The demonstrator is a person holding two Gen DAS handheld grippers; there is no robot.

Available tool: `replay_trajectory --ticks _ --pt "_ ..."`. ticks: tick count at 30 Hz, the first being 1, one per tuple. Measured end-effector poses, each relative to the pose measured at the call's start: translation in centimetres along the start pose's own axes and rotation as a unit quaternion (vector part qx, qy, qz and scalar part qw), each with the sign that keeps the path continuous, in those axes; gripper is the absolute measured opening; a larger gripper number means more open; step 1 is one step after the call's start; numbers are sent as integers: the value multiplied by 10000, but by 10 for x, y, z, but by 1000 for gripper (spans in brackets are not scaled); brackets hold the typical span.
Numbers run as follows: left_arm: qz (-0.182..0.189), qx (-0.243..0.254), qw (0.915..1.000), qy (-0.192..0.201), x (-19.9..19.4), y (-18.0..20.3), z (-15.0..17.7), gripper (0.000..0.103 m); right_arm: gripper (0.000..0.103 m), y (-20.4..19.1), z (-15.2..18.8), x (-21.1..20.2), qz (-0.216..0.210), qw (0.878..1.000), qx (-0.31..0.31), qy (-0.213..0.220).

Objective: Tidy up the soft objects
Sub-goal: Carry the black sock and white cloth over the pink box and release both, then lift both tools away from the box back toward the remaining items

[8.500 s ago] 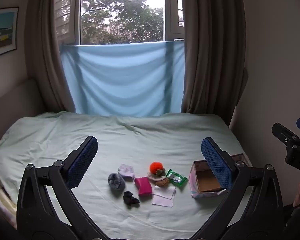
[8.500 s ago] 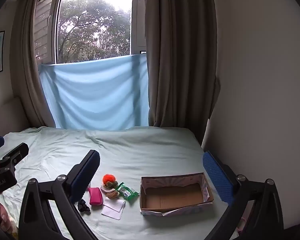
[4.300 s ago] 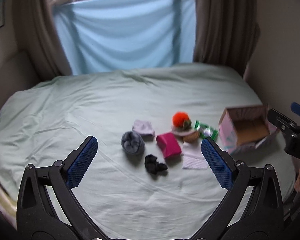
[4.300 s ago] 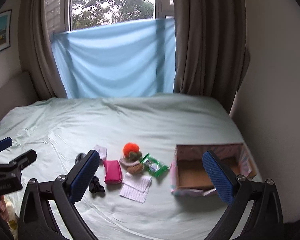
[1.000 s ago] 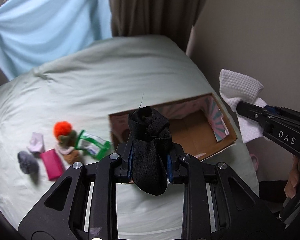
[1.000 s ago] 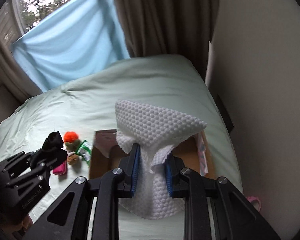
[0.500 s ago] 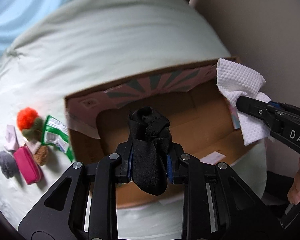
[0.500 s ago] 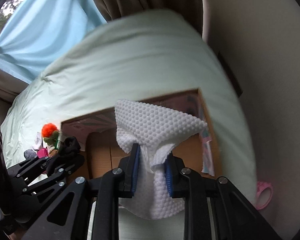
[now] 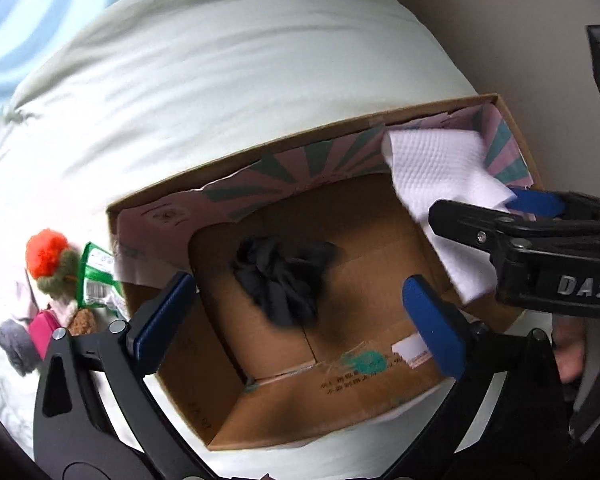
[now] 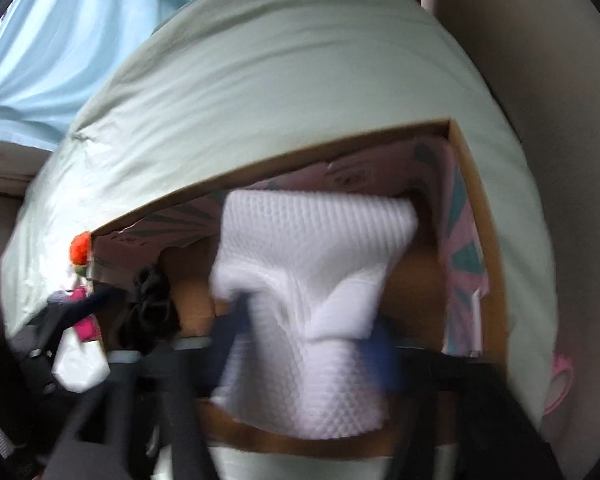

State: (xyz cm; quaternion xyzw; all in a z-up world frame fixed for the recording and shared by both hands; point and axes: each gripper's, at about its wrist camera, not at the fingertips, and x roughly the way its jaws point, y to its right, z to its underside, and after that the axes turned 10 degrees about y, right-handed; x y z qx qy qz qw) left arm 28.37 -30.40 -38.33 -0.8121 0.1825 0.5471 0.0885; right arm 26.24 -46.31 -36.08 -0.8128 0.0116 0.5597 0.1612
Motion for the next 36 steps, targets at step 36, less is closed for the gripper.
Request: replay_trajectory --ticks 36 --pt "-606 -455 9832 1661 -245 -39 61 103 102 -77 57 -192 76 9854 -640 1574"
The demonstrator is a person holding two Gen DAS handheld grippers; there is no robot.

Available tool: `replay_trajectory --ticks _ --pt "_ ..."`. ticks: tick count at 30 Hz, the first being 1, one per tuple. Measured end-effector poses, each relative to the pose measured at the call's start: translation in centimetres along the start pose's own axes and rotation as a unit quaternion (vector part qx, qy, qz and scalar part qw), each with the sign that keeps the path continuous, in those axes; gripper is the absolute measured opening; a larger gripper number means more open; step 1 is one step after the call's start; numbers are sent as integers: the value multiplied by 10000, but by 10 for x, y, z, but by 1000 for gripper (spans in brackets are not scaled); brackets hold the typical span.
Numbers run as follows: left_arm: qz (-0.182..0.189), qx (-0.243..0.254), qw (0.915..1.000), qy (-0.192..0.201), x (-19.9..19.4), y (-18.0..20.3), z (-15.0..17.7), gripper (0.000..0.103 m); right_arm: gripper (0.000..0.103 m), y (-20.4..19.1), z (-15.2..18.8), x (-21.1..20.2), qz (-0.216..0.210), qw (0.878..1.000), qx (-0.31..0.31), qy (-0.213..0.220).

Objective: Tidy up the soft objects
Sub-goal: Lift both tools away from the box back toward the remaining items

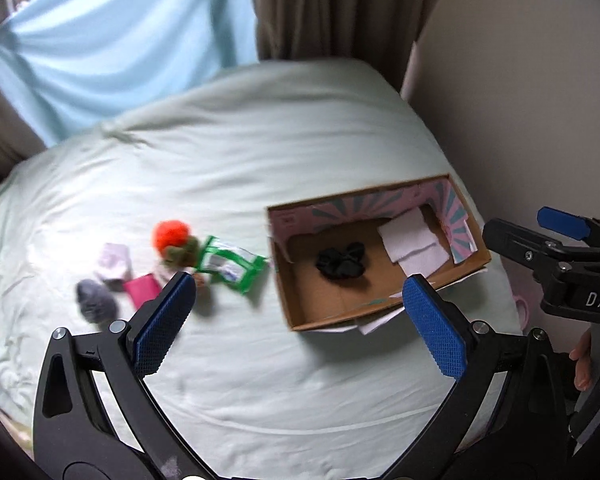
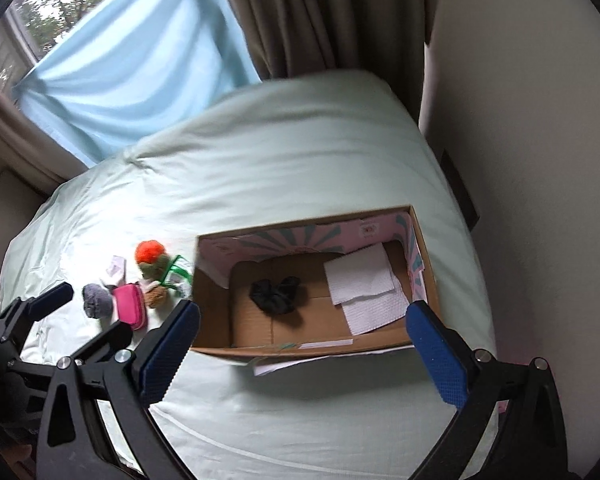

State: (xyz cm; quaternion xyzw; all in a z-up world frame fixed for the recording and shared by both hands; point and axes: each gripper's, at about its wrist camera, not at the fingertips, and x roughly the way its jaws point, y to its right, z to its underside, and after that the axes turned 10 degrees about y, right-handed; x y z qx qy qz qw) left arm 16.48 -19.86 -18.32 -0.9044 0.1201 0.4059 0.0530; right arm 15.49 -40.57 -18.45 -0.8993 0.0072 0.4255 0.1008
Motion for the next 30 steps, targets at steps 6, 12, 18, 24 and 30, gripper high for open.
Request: replay_trajectory --ticks 6,12,18,24,30 --pt "-211 -311 9986 379 -66 -41 8 103 102 -53 5 -59 -115 9981 -286 539" --pt "-504 -652 9933 812 -122 -105 24 103 102 -98 9 -92 -234 9949 -525 831" --pt "-744 -683 9874 1218 -172 -177 43 103 102 -180 22 -121 -526 9876 -800 1244" --pt "-870 -813 9825 1434 -200 -248 67 103 102 -241 34 -124 -595 9829 -990 1437" --pt "-895 -834 9821 1430 -200 -304 82 103 102 -276 42 -115 -591 9818 -923 1550"
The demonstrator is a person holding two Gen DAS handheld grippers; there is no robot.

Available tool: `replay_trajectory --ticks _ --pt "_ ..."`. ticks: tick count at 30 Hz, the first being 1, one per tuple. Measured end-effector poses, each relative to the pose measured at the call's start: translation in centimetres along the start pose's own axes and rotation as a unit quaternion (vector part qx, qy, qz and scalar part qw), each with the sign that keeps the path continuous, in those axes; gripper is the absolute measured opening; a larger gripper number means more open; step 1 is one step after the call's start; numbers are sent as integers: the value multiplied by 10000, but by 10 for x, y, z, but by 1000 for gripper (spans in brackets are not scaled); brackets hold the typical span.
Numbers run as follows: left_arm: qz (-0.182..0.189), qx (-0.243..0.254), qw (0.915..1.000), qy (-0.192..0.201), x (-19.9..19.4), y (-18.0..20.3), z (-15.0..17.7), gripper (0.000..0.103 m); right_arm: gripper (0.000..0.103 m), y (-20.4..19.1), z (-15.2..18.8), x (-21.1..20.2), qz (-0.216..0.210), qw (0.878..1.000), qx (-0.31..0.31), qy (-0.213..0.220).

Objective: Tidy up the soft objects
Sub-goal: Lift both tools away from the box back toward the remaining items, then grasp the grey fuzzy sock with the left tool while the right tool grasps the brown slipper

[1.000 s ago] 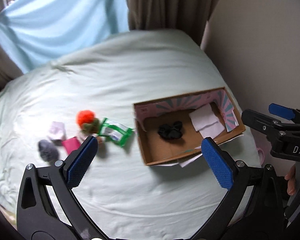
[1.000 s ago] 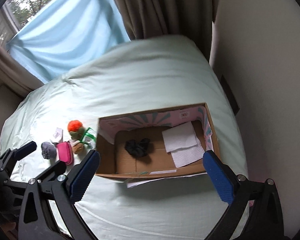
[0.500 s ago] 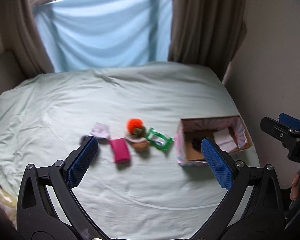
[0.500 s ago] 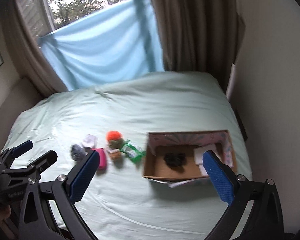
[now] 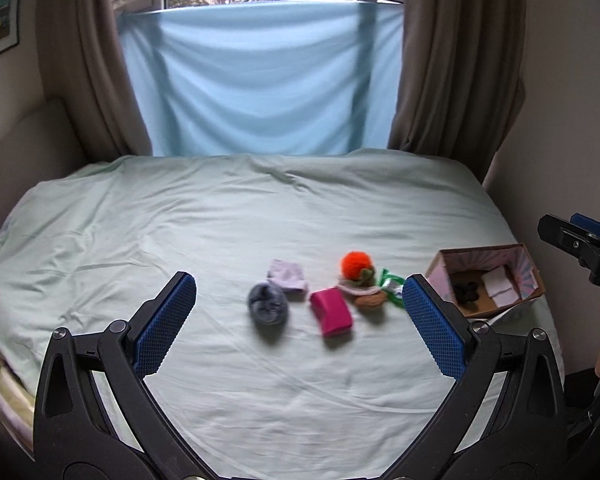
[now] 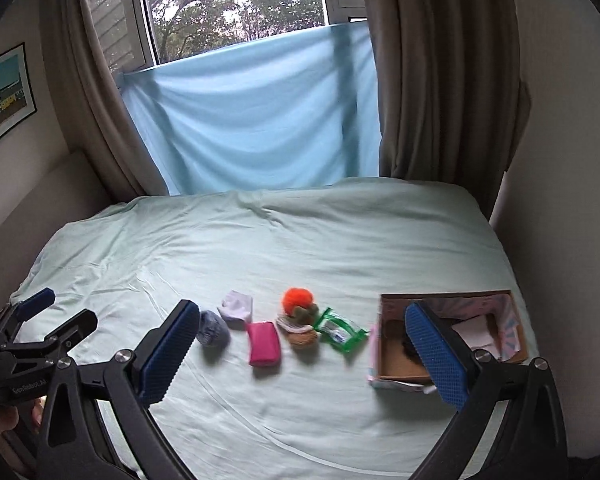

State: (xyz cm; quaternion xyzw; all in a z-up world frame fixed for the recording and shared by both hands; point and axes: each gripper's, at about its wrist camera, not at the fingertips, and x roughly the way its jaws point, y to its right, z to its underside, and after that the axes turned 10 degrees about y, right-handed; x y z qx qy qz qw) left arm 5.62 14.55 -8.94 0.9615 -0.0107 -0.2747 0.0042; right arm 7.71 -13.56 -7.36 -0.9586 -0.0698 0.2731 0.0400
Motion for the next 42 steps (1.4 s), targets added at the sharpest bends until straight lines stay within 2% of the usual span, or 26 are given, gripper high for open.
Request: replay_trajectory --ticks 9,15,19,27,31,37,39,42 --pt "386 220 9986 -298 54 -63 24 103 102 -42 25 50 110 9992 309 -236" --pt "589 333 9954 -682 110 -79 51 103 102 -56 51 94 230 9961 630 -568" --pt "682 383 9930 -883 145 -79 68 103 102 -65 68 123 309 9952 574 -735" --pt "741 485 9870 -1343 222 -73 106 103 102 -52 98 195 366 9912 539 -1154" --pt "720 526 9815 -1692 265 -70 125 102 100 -40 121 240 416 9862 504 -1524" --pt "700 549 9739 -2087 315 -65 150 102 94 -23 150 301 478 9765 528 -2032" --pt "717 541 9710 -2217 329 -63 157 101 88 -18 158 316 539 9723 504 -2219" --pt "705 487 9654 -2464 351 -61 168 96 83 -9 172 341 590 9655 401 -2504"
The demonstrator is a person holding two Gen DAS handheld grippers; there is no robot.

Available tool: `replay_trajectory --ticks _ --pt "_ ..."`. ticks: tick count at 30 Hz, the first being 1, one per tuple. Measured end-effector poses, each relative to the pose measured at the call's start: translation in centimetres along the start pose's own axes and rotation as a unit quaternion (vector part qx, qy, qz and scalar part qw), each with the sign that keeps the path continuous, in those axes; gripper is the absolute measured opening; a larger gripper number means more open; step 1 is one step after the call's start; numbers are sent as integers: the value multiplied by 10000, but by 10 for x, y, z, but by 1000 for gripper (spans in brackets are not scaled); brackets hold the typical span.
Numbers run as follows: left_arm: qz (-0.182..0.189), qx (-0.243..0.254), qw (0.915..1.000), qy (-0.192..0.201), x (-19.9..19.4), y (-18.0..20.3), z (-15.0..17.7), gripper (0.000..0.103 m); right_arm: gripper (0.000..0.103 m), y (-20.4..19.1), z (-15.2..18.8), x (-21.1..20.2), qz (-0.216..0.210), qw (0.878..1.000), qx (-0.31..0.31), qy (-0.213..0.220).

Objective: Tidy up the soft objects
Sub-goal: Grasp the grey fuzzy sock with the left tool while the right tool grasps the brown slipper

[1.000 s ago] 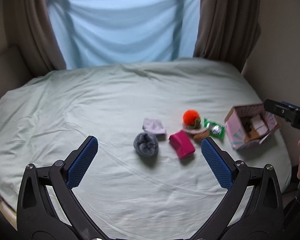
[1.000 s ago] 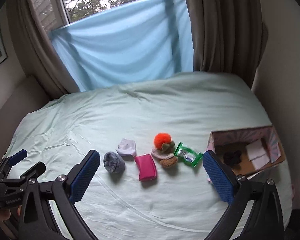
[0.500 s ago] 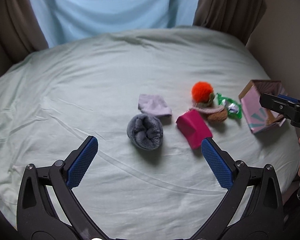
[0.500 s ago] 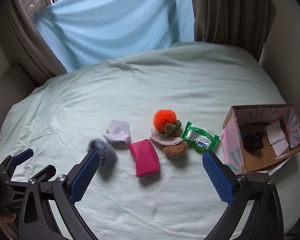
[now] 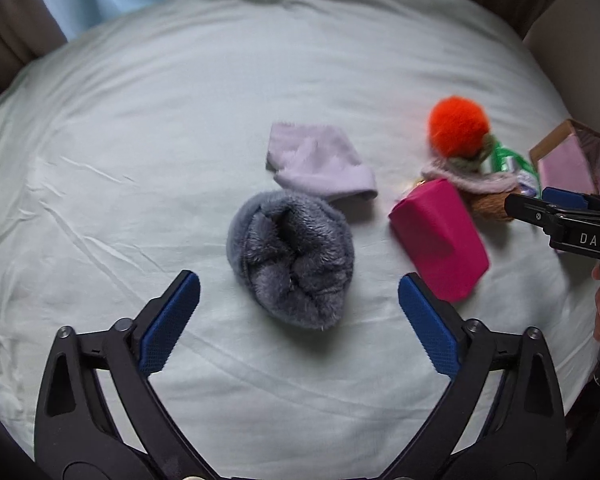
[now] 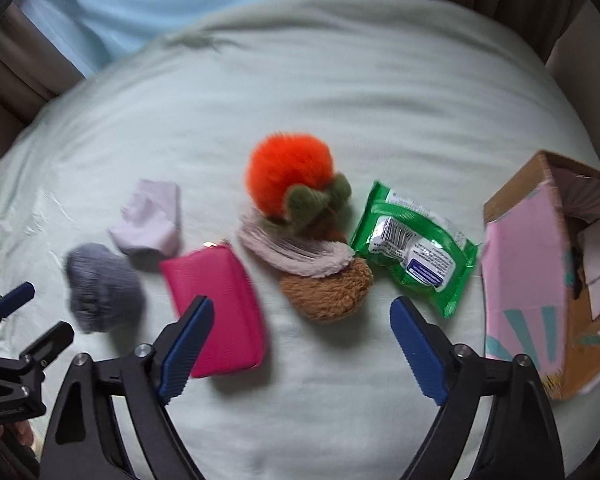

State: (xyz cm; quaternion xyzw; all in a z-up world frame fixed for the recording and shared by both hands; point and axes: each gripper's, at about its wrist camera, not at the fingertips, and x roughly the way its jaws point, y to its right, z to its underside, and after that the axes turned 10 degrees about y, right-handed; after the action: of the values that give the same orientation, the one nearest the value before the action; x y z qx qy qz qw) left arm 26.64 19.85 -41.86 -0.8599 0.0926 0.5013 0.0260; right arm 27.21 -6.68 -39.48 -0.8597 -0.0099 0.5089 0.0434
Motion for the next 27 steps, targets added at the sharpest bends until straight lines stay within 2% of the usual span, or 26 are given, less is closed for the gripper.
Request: replay_trajectory --ticks 5,10,12,15,21,27 --pt "16 -69 9998 -189 25 -1 -2 95 75 7 -2 35 -64 9993 -176 -316" --pt "41 -82 9994 -322 43 0 -6 91 68 8 -3 50 -72 9986 -226 -465" --pt "23 -120 9988 -470 53 0 -6 84 60 7 -4 56 -44 9984 -232 -507" --pt "-57 -153 9981 -601 65 -3 -7 71 54 11 -6 61 9 9982 -242 -548" --pt "-63 -73 9979 -634 67 -5 -10 58 46 11 -10 66 21 9977 -277 -612" --pt "-69 -140 9982 -587 61 -10 -11 49 41 12 -10 61 42 9986 -112 -519"
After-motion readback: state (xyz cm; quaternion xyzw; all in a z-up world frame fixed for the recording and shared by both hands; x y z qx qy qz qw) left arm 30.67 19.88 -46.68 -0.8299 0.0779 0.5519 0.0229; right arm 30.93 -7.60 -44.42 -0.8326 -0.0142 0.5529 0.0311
